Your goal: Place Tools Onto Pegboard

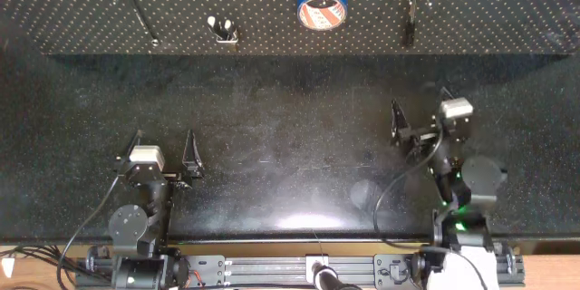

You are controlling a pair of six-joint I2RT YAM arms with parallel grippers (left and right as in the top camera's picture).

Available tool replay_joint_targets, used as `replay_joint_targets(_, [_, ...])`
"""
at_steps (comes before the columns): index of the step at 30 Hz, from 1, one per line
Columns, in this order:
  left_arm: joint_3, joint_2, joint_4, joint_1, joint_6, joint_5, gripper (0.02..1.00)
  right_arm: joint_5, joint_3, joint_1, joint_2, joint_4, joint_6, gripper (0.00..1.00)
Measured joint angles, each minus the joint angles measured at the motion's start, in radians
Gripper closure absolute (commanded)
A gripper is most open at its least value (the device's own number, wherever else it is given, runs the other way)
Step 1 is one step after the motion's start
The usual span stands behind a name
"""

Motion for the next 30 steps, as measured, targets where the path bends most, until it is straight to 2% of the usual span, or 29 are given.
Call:
replay_joint_targets(1, [0.0, 0.0, 0.001, 0.0, 0.0, 0.0, 0.025, 0.0, 0.009, 0.0, -0.329, -0.434, -0.039, 0.023])
replay_joint_targets(2, [0.0, 0.001, 0.0, 0.0, 0.0, 0.0, 0.025, 0.0, -0.007, 0.0, -0.492, -0.499, -0.064, 0.023])
replay_joint_targets(3, [0.0, 0.002, -0.001, 0.0, 0.0, 0.0, 0.025, 0.022, -0.01, 0.0, -0.649, -0.695, -0.072, 0.023])
replay_joint_targets(6, [0.0, 0.0, 0.0, 0.0, 0.001, 0.0, 0.025, 0.061, -0.021, 0.0, -0.722, -0.827, -0.08, 0.02])
replay_joint_targets(16, [0.0, 0.0, 0.0, 0.0, 0.001, 0.0, 0.025, 0.096, -0.052, 0.0, -0.722, -0.842, -0.083, 0.018])
replay_joint_targets(18, [0.0, 0.0, 0.0, 0.0, 0.001, 0.0, 0.025, 0.147, -0.061, 0.0, -0.722, -0.773, -0.103, 0.018])
replay_joint_targets(19, [0.0, 0.0, 0.0, 0.0, 0.001, 0.0, 0.023, 0.164, -0.106, 0.0, -0.731, -0.615, -0.113, 0.018])
replay_joint_targets(20, [0.0, 0.0, 0.0, 0.0, 0.002, 0.0, 0.025, 0.177, -0.13, 0.0, -0.742, -0.571, -0.12, 0.018])
replay_joint_targets(30, [0.0, 0.0, 0.0, 0.0, 0.003, 0.0, 0.025, 0.193, -0.147, 0.0, -0.741, -0.564, -0.128, 0.016])
